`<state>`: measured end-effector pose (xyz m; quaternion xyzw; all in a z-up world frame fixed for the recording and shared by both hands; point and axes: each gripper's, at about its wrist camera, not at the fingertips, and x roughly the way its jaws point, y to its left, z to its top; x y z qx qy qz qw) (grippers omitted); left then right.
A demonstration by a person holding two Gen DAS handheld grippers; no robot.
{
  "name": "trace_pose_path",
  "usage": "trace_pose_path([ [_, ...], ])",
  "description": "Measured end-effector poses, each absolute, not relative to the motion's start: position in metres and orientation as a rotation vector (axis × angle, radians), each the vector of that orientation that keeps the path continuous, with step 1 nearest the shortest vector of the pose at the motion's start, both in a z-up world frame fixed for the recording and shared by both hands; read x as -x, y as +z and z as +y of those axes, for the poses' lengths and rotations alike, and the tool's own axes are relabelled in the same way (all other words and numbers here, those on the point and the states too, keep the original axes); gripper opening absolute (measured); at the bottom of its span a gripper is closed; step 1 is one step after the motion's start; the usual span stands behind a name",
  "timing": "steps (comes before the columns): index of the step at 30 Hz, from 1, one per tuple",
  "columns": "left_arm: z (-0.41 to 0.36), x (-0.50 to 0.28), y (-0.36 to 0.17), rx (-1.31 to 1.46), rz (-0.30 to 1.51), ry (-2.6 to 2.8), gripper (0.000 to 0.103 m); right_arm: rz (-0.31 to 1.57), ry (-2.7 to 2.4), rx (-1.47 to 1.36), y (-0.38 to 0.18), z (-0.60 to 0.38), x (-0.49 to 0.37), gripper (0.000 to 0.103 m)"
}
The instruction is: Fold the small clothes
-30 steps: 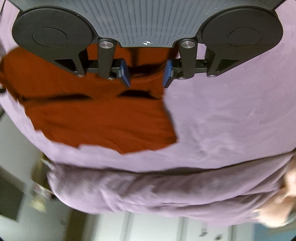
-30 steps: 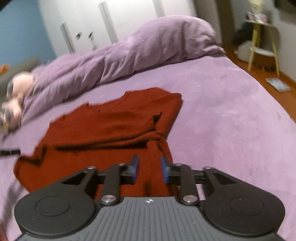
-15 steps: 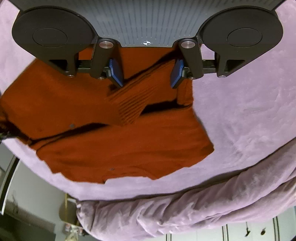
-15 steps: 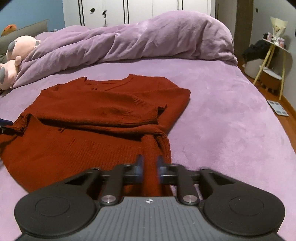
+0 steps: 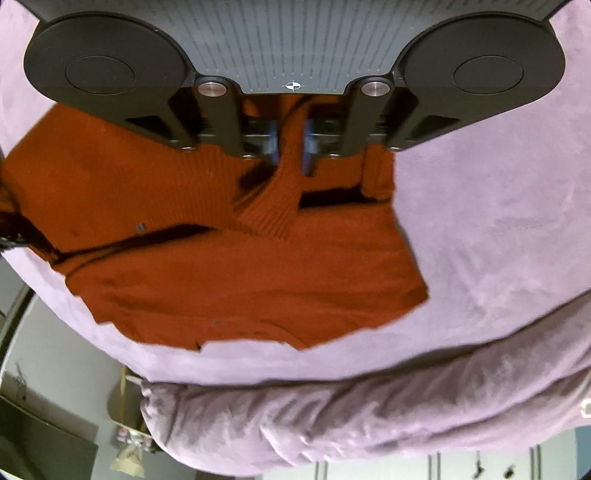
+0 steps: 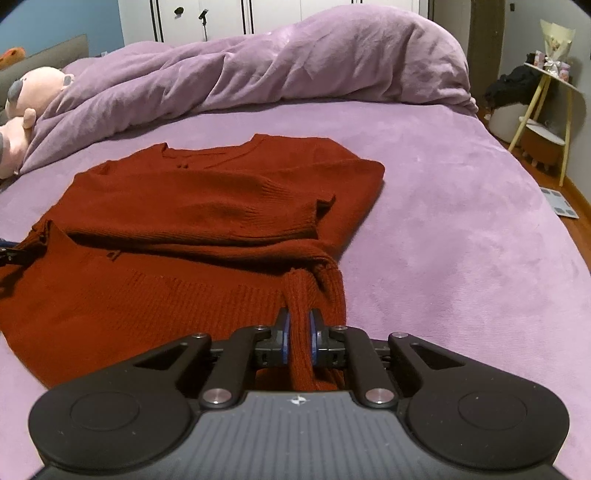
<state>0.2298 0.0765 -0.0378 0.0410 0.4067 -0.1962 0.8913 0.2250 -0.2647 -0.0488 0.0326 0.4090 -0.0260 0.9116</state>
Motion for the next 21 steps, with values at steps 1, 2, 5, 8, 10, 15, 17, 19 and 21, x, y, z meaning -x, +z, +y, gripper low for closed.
trace_pose_path([
  [1, 0.079, -0.228, -0.032, -0.064, 0.836, -0.417, 0.009, 0.824, -0.045, -0.066, -0.044, -0.263, -0.222, 0.007],
  [2, 0.081, -0.226, -0.024, -0.037, 0.822, -0.432, 0.009, 0.800, -0.034, -0.071, -0.037, -0.261, -0.218, 0.007],
  [5, 0.093, -0.225, 0.009, 0.047, 0.755, -0.461, 0.009, 0.709, 0.009, -0.122, -0.009, -0.261, -0.210, 0.006],
  [8, 0.106, -0.239, 0.039, 0.147, 0.687, -0.443, 0.009, 0.615, 0.020, -0.148, 0.019, -0.262, -0.213, 0.006],
  [10, 0.109, -0.253, 0.048, 0.156, 0.640, -0.394, 0.009, 0.567, -0.012, -0.149, 0.031, -0.265, -0.224, 0.006],
  [15, 0.097, -0.304, 0.018, 0.098, 0.707, -0.264, 0.009, 0.596, -0.117, -0.148, 0.014, -0.282, -0.278, 0.006],
  [17, 0.091, -0.315, -0.007, 0.088, 0.763, -0.249, 0.010, 0.655, -0.129, -0.188, -0.008, -0.290, -0.297, 0.006],
  [19, 0.087, -0.318, -0.026, 0.054, 0.794, -0.228, 0.016, 0.705, -0.142, -0.195, -0.028, -0.293, -0.306, 0.006],
  [21, 0.088, -0.315, -0.039, 0.074, 0.808, -0.249, 0.029, 0.748, -0.148, -0.167, -0.041, -0.292, -0.311, 0.007],
])
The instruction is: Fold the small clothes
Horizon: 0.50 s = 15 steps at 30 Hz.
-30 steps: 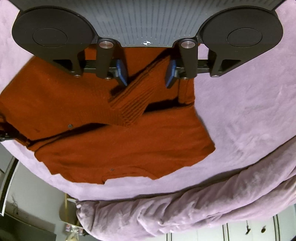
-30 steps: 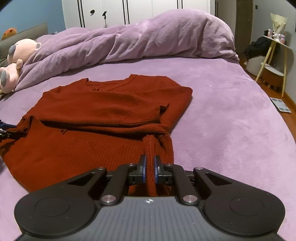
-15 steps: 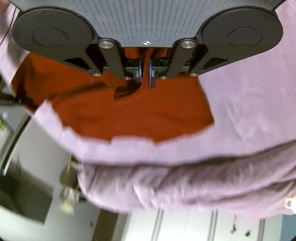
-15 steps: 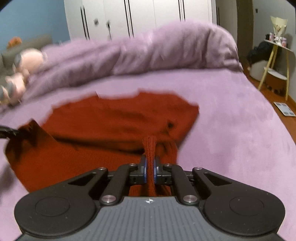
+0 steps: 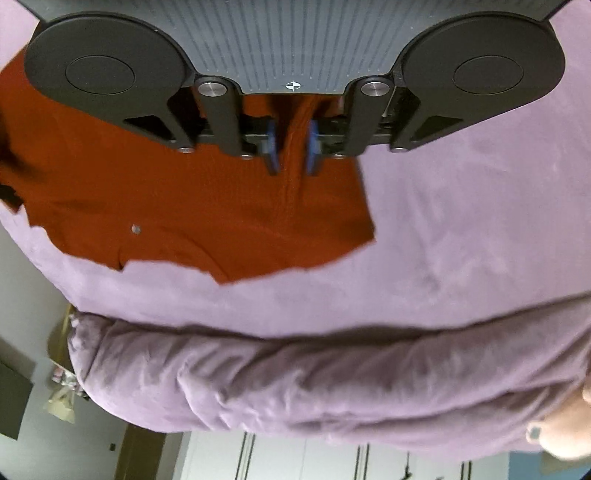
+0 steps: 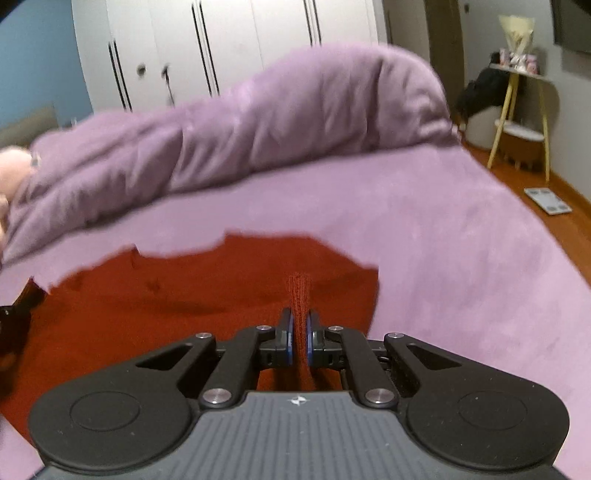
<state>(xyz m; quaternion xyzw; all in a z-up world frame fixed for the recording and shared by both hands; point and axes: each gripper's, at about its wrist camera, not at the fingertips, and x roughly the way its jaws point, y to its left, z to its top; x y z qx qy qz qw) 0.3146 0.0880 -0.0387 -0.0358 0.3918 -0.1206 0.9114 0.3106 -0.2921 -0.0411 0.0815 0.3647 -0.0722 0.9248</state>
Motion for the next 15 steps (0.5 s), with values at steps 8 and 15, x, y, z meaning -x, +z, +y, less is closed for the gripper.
trace_pose_path([
  [8, 0.093, -0.310, -0.050, 0.083, 0.819, -0.300, 0.048, 0.781, -0.152, -0.117, -0.060, -0.291, -0.311, 0.011],
  [15, 0.092, -0.307, -0.032, 0.042, 0.763, -0.255, 0.008, 0.720, -0.122, -0.005, -0.042, -0.273, -0.306, 0.005],
])
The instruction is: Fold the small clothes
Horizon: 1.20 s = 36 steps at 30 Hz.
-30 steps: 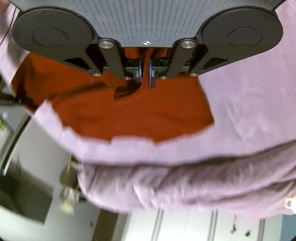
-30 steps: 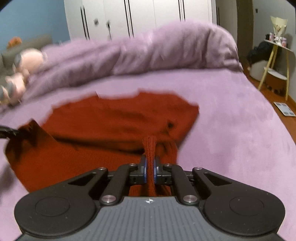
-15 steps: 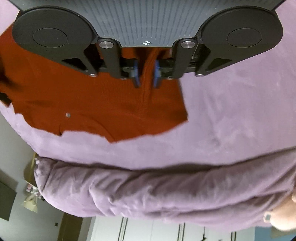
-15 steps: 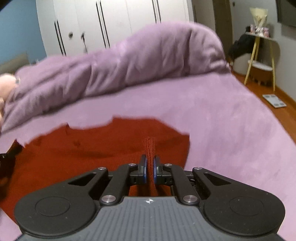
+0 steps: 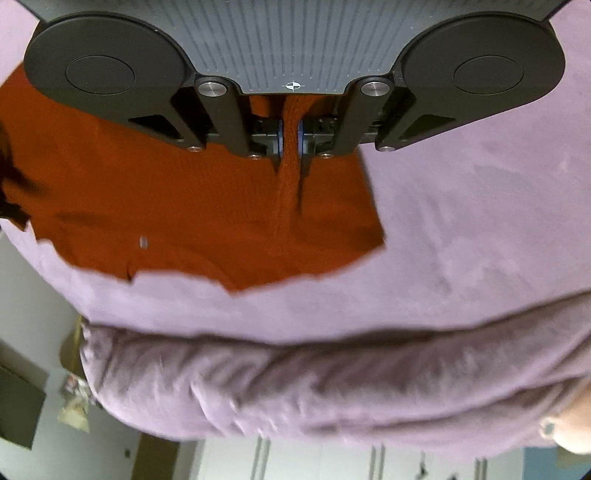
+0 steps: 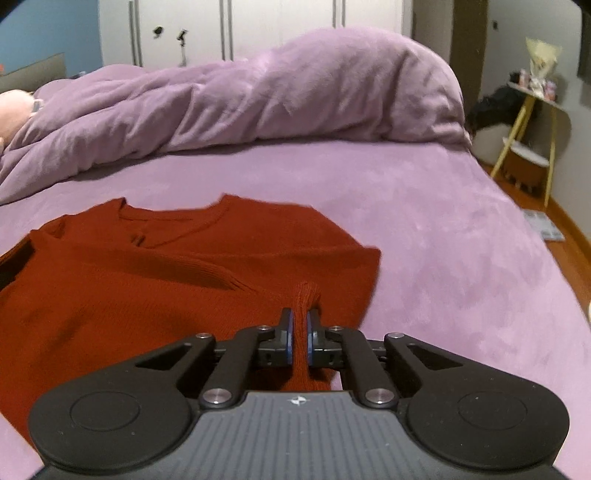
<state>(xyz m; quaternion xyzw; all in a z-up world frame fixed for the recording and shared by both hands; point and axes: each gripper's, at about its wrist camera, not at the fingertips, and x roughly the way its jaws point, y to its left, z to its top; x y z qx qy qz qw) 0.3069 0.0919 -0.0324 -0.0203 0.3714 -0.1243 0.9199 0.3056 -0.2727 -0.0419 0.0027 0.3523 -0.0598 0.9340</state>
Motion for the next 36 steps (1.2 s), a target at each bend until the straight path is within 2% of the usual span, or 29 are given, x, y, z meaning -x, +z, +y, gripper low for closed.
trace_pose_path([
  [7, 0.092, -0.332, 0.035, 0.121, 0.517, -0.161, 0.008, 0.506, -0.199, 0.014, 0.022, -0.271, -0.328, 0.005],
  [12, 0.076, -0.378, 0.012, 0.178, 0.533, -0.024, 0.013, 0.491, -0.288, -0.020, 0.009, -0.284, -0.389, 0.005],
  [13, 0.073, -0.385, 0.003, 0.179, 0.570, -0.007, 0.019, 0.498, -0.292, -0.034, 0.001, -0.286, -0.396, 0.005],
  [16, 0.071, -0.382, -0.015, 0.199, 0.637, 0.015, 0.027, 0.529, -0.391, -0.080, -0.020, -0.285, -0.403, 0.006],
  [17, 0.071, -0.375, -0.018, 0.229, 0.633, -0.007, 0.033, 0.516, -0.404, -0.122, -0.023, -0.283, -0.397, 0.010],
  [18, 0.069, -0.366, -0.022, 0.260, 0.619, -0.048, 0.048, 0.484, -0.358, -0.196, -0.025, -0.279, -0.387, 0.012],
  [19, 0.064, -0.358, -0.025, 0.285, 0.608, -0.083, 0.058, 0.464, -0.267, -0.291, -0.029, -0.275, -0.379, 0.012],
  [22, 0.039, -0.350, -0.040, 0.328, 0.619, -0.179, 0.062, 0.459, 0.070, -0.647, -0.055, -0.257, -0.379, 0.017],
  [23, 0.029, -0.351, -0.045, 0.329, 0.642, -0.206, 0.063, 0.487, 0.144, -0.721, -0.067, -0.247, -0.387, 0.024],
  [24, 0.020, -0.353, -0.050, 0.307, 0.670, -0.218, 0.063, 0.516, 0.177, -0.756, -0.078, -0.238, -0.393, 0.027],
  [27, 0.012, -0.356, -0.060, 0.173, 0.687, -0.136, 0.063, 0.592, 0.133, -0.688, -0.101, -0.226, -0.405, 0.027],
  [33, 0.039, -0.358, -0.063, 0.163, 0.689, -0.044, 0.062, 0.478, -0.164, -0.476, -0.089, -0.303, -0.369, 0.026],
  [36, 0.043, -0.361, -0.065, 0.167, 0.694, -0.021, 0.063, 0.442, -0.269, -0.552, -0.085, -0.341, -0.347, 0.026],
])
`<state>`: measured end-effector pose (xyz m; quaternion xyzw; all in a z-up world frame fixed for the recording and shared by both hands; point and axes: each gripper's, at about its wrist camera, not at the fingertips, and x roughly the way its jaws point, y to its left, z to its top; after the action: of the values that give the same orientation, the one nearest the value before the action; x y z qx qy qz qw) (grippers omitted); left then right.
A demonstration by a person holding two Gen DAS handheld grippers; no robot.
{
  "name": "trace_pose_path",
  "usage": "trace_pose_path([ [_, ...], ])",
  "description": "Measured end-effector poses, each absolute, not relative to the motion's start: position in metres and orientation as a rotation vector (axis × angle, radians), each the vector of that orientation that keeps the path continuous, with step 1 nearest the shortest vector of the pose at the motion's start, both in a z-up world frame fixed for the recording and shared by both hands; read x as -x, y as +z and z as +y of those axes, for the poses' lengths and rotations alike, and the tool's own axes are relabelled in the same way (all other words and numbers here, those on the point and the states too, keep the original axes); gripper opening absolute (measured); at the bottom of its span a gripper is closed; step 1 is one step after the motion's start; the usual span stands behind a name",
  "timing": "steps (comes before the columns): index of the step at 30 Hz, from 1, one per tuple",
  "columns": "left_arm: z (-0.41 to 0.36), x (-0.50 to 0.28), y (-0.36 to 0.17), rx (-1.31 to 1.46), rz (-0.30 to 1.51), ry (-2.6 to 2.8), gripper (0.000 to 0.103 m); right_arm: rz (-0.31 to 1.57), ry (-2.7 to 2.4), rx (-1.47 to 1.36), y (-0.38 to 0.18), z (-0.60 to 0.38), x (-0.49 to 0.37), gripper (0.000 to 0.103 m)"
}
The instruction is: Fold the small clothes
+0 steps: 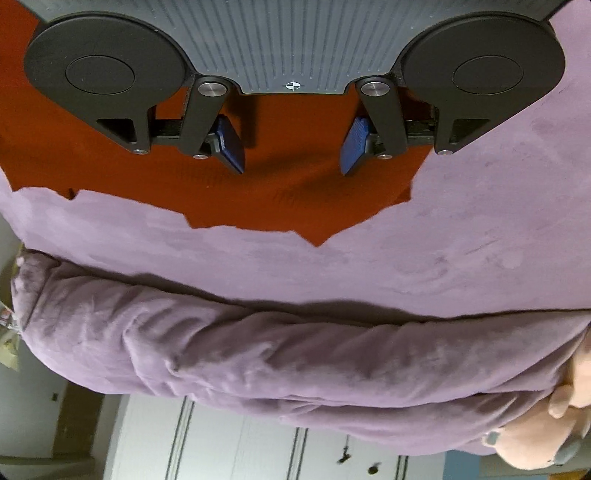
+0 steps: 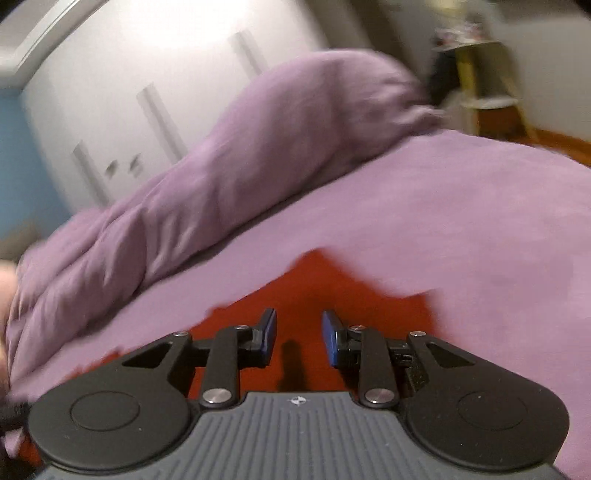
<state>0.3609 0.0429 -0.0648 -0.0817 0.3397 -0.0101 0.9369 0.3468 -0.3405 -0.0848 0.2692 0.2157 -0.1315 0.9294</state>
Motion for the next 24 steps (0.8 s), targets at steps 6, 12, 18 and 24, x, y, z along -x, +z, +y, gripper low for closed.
trace_pose_path([
  [6, 0.043, -0.361, -0.066, 0.137, 0.698, -0.021, 0.063, 0.458, -0.329, -0.370, -0.084, -0.324, -0.341, 0.027],
  [12, 0.046, -0.360, -0.068, 0.106, 0.710, -0.029, 0.063, 0.514, -0.366, -0.250, -0.084, -0.307, -0.351, 0.028],
  [18, 0.051, -0.357, -0.070, 0.093, 0.701, -0.025, 0.063, 0.533, -0.382, -0.205, -0.086, -0.302, -0.360, 0.028],
  [24, 0.067, -0.351, -0.068, 0.099, 0.701, 0.012, 0.063, 0.534, -0.378, -0.209, -0.086, -0.305, -0.360, 0.028],
])
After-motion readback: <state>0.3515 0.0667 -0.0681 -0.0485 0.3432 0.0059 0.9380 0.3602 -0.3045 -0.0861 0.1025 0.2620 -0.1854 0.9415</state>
